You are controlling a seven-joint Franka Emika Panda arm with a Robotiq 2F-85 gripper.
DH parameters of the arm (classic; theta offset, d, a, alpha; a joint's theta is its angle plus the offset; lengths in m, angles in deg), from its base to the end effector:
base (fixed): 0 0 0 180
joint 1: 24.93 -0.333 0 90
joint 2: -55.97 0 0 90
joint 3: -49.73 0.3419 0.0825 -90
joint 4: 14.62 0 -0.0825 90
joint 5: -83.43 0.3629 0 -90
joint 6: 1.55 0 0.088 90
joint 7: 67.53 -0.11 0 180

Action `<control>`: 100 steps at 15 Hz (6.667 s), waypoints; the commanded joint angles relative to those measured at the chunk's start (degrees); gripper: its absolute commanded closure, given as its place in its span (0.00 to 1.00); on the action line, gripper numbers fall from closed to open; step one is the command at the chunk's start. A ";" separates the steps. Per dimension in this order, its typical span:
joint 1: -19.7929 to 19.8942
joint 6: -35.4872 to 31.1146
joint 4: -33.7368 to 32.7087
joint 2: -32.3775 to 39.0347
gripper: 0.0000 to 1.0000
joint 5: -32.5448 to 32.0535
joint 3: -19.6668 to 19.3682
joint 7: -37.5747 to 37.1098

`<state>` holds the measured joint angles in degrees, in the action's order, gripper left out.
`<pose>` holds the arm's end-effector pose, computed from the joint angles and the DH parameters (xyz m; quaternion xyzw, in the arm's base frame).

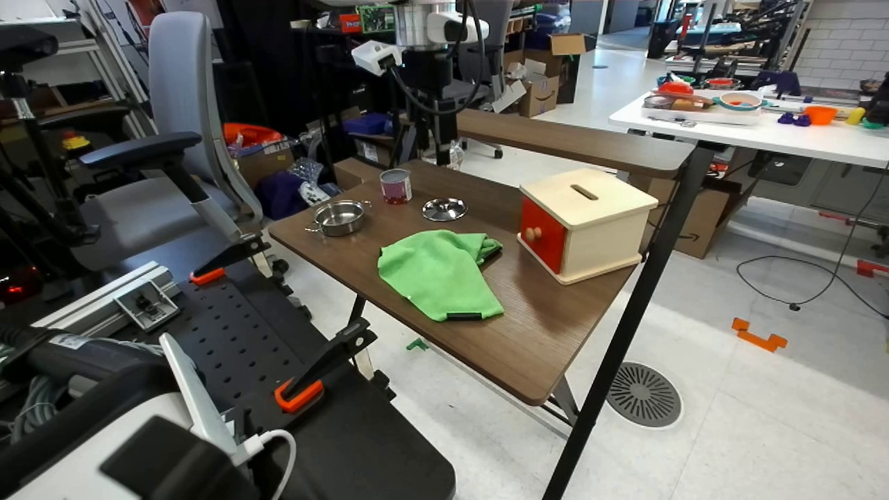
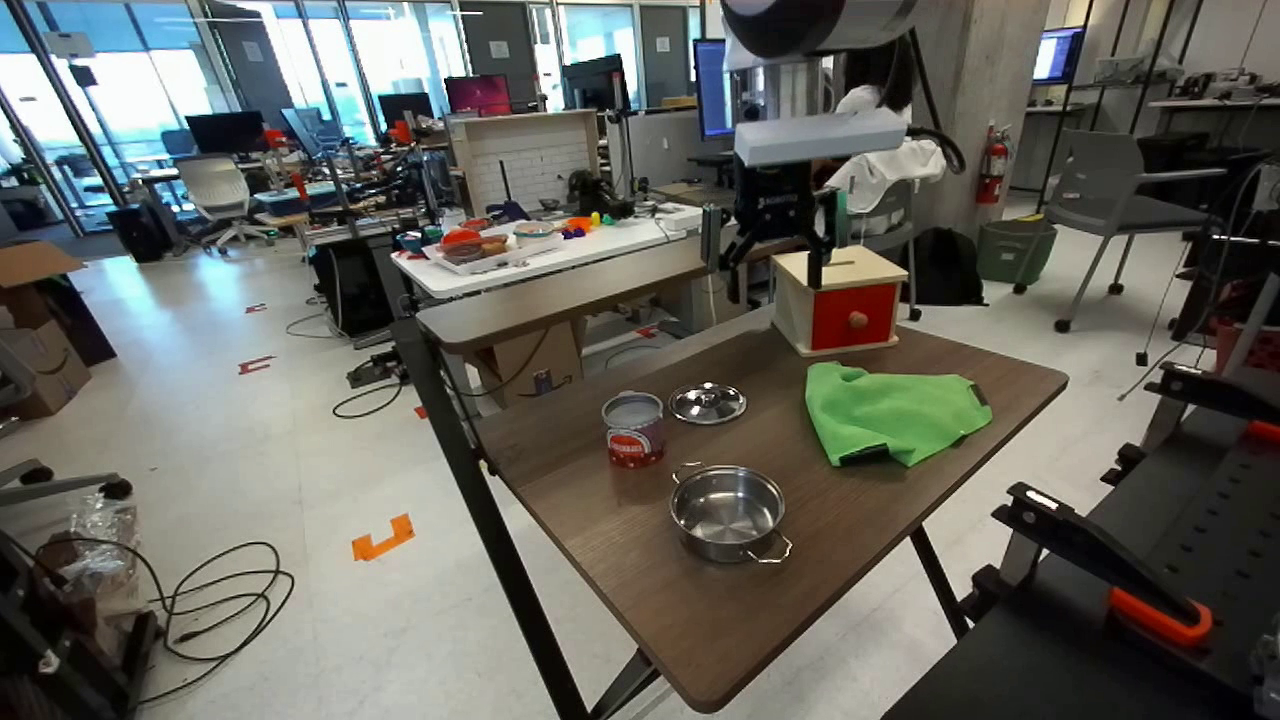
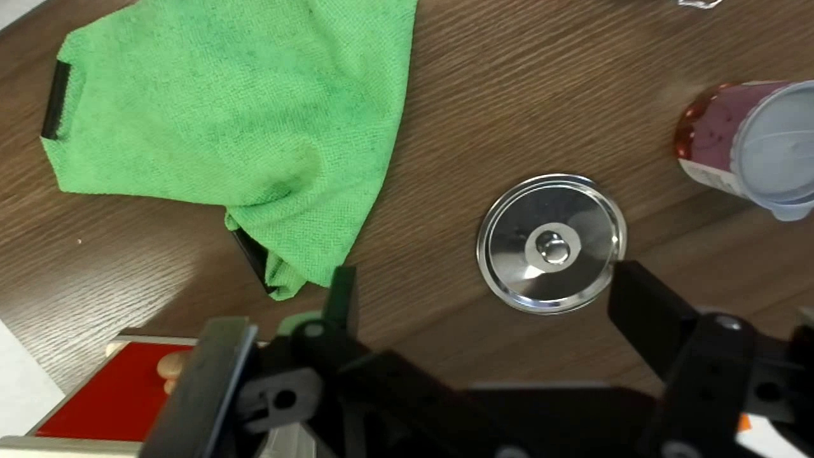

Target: Put the silver lid on the silver pot

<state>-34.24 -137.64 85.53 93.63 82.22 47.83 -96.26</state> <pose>0.6579 0.0878 0.2274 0.9845 -0.1741 -0.0088 0.0211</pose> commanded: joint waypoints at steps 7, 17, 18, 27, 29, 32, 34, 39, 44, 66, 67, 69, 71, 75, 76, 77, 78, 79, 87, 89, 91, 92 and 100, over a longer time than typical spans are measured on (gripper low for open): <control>-2.78 -1.25 -15.38 16.64 0.00 -0.12 -2.61 -1.03; -5.19 -0.57 -25.71 25.84 0.00 0.35 -3.08 -1.41; -5.26 -0.42 -26.57 26.40 0.02 0.42 -3.06 -1.43; -5.10 -0.08 -30.96 28.60 0.75 1.09 -2.68 -1.43; -4.59 -0.18 -29.98 27.72 0.90 1.73 -1.90 -0.78; -4.50 -0.89 -27.74 26.18 0.95 2.13 -1.41 -0.31; -4.55 -0.96 -25.57 24.35 0.95 2.41 -1.03 -0.14; -6.30 -5.04 -13.96 15.16 0.95 0.95 -1.53 0.93; -8.59 -1.59 -0.55 4.21 0.95 -2.58 -1.91 3.82; -14.08 -14.27 15.33 1.00 0.95 -8.83 2.88 4.39; -14.27 -15.25 15.31 1.17 0.95 -8.77 2.83 4.37; -14.52 -16.32 15.03 1.65 0.95 -8.64 2.78 4.55; -14.75 -17.76 14.78 2.20 0.95 -8.55 2.68 4.59; -15.24 -20.37 14.45 3.23 0.95 -8.37 2.47 4.71; -15.37 -20.92 14.35 3.52 0.95 -8.28 2.40 4.76; -15.50 -21.22 14.29 3.81 0.95 -8.19 2.36 4.82; -15.59 -21.51 14.24 4.08 0.95 -8.09 2.33 4.89; -15.67 -21.60 14.16 4.31 0.95 -8.01 2.31 4.93; -16.01 -23.28 14.08 4.15 0.95 -7.67 1.99 4.85; -16.04 -23.17 13.93 4.11 0.95 -7.62 1.76 4.76; -15.96 -22.77 13.83 4.12 0.95 -7.55 1.61 4.80; -16.00 -22.74 13.86 4.13 0.95 -7.62 1.48 4.79; -15.97 -21.68 14.10 3.91 0.32 -7.53 1.35 4.89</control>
<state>-49.31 -159.14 99.80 97.37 73.54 49.87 -92.42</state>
